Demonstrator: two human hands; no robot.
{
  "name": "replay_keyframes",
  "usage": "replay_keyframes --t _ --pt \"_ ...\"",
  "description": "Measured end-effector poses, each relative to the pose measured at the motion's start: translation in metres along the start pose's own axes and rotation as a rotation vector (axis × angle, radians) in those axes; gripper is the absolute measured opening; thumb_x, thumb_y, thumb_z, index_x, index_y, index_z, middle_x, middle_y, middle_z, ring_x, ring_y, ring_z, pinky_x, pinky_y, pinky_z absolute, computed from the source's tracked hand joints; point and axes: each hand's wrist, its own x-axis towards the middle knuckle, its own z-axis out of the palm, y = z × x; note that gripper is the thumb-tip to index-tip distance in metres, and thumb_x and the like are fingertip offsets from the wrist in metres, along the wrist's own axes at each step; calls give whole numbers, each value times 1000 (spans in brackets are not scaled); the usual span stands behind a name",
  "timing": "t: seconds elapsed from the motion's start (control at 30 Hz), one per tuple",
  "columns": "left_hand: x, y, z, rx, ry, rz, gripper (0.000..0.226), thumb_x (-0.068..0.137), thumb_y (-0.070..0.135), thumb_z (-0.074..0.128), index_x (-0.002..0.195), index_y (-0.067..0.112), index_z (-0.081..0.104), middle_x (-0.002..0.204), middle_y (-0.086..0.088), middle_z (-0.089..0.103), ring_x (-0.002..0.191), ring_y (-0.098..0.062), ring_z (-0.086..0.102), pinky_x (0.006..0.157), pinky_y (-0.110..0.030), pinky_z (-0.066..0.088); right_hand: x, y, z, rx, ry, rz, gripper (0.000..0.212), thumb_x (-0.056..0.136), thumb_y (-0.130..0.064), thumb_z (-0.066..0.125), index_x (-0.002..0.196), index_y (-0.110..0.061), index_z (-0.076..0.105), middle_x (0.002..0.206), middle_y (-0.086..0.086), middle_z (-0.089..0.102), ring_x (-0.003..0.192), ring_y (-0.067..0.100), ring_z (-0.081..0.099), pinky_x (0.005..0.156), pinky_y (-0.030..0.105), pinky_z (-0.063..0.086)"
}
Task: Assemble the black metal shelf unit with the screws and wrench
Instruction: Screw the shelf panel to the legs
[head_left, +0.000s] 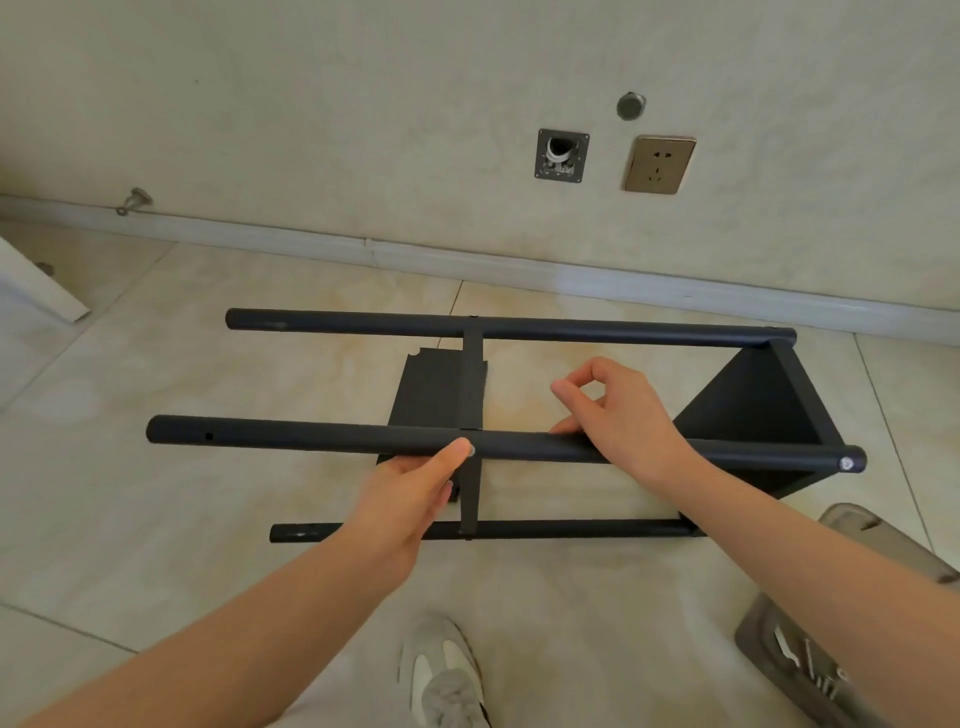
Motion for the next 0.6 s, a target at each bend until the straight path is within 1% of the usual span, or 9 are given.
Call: replay_keyframes --t 0.13,0.2,0.27,0.33,0.43,0.47,0.5,0.57,0.6 --pt "-5 5 -11 169 -8 1 23 84 30 80 103 21 73 94 9 79 101 -10 72 81 -24 53 -6 1 4 5 -8 0 14 97 -37 58 100 -23 56 71 -6 72 65 -4 68 66 13 43" --pt "-10 10 -17 304 -21 -50 25 84 38 79 102 23 73 94 8 79 89 -10 76 72 -26 58 -11 2 6 8 -39 6 13 96 -37 58 97 -25 56 67 -6 73 67 -4 67 68 14 42" --pt "-15 14 -20 555 -23 -85 26 88 47 71 96 23 73 86 10 79 78 -7 76 63 -25 58 -18 5 9 14 -74 18 11 96 -36 58 96 -26 55 67 -6 73 69 -3 68 68 13 43" --pt "-17 15 -20 869 -37 -31 34 91 53 63 85 21 72 81 10 78 73 -7 75 58 -23 58 -25 8 13 14 -89 26 9 96 -34 58 95 -27 54 67 -7 72 69 -3 68 65 11 42" --pt "-16 16 -20 1528 -16 218 52 89 69 46 74 24 67 76 6 73 69 -9 71 68 -22 56 -31 10 17 4 -93 37 8 96 -34 59 95 -27 55 71 -6 74 70 0 69 64 10 42" --pt "-14 18 -21 1754 21 330 59 86 76 37 71 25 63 69 7 69 62 -8 67 65 -21 53 -33 10 18 0 -93 37 8 96 -34 59 94 -27 55 73 -6 74 70 0 69 64 10 42" --pt "-13 20 -23 1938 61 465 64 82 81 25 67 27 56 61 8 61 55 -7 59 56 -20 48 -34 11 18 0 -94 36 8 96 -33 59 94 -27 55 74 -6 74 71 0 70 64 10 42" --pt "-15 28 -25 2126 111 777 65 73 83 11 63 26 41 53 11 43 45 -4 39 44 -19 30 -36 13 18 4 -98 32 8 96 -33 59 93 -27 54 75 -7 73 72 1 70 65 10 43" --pt "-15 32 -29 2087 117 960 62 75 82 16 63 27 41 53 14 38 45 -3 33 44 -19 26 -37 14 18 7 -100 28 8 96 -33 59 93 -27 54 75 -7 73 73 2 70 66 10 44"
